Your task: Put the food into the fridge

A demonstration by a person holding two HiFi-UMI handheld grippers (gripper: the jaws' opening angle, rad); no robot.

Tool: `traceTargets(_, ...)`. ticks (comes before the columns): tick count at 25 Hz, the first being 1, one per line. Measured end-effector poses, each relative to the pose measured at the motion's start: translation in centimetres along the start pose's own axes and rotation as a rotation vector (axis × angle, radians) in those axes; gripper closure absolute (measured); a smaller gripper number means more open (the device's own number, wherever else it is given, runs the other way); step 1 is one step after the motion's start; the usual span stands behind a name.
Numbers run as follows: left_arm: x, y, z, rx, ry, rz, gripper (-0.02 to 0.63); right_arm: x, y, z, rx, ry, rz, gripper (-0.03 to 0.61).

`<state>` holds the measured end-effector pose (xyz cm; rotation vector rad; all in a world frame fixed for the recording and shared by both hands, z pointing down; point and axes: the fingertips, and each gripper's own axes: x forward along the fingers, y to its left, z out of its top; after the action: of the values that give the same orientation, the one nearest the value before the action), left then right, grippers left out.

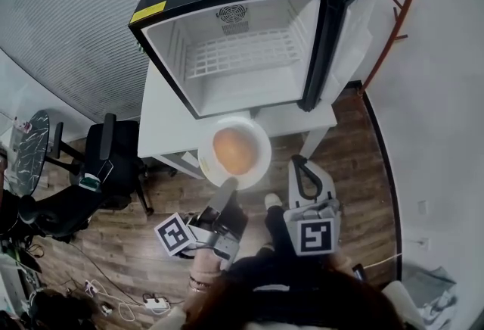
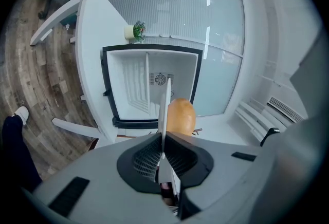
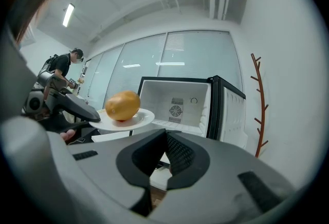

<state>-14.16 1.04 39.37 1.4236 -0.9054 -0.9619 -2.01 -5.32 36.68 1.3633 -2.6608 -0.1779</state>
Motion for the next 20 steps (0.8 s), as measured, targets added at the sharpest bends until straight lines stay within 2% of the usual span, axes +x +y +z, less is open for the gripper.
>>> traceTargets(20,6.0,-0.2,3.2,0.010,0.010,0.007,0.598,5.7,-3.3,0.9,0.013,-0.026,-0.009,0.578)
